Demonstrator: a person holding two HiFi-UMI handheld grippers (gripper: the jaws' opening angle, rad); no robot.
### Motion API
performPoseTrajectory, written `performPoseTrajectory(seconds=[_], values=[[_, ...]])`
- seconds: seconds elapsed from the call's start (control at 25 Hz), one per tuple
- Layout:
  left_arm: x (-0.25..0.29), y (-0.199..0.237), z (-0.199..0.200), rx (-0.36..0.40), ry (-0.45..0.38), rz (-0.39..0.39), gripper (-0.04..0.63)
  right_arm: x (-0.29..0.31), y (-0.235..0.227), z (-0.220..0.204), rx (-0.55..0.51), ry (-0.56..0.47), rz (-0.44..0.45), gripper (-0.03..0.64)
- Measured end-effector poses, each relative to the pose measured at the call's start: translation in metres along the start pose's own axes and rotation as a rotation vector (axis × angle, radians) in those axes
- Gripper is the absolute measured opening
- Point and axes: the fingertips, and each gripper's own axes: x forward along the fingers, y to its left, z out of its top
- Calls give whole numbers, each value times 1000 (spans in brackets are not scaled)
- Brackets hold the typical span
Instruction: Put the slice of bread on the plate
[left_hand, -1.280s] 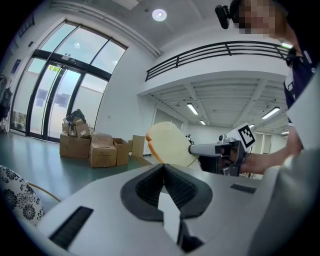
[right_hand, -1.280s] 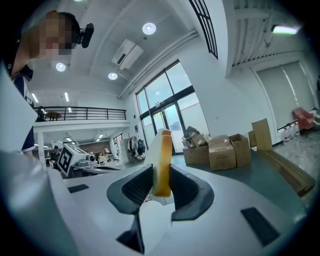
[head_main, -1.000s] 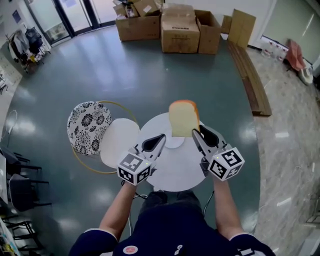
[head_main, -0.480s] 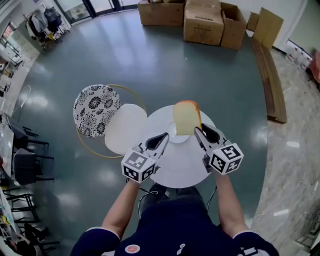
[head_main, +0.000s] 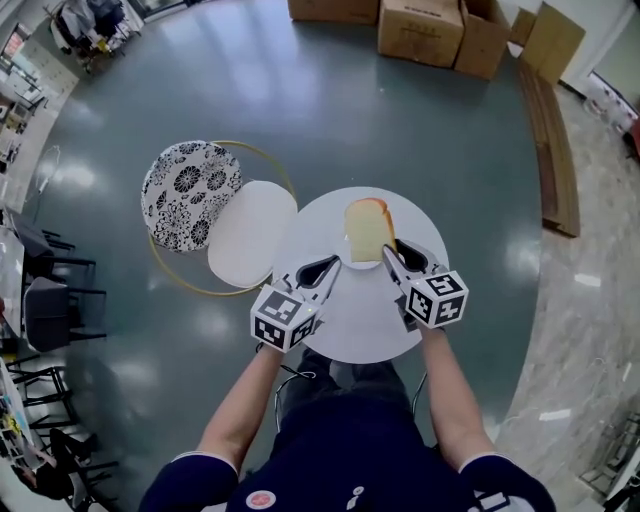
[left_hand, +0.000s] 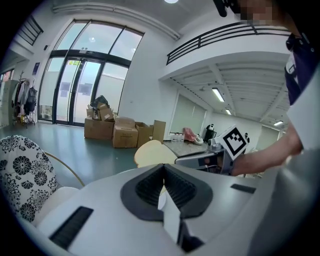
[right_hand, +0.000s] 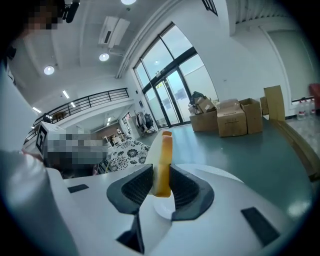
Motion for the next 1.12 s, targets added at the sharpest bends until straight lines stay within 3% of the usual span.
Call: performPoseTrajectory(seconds=[0.4,1.12], values=[[6,1,-29,-48,46,-4,6,37,-24,-61,67,131,-32,109],[14,16,-52,-86,84,-9,7,81,-41,-106,155,237,-39,110]])
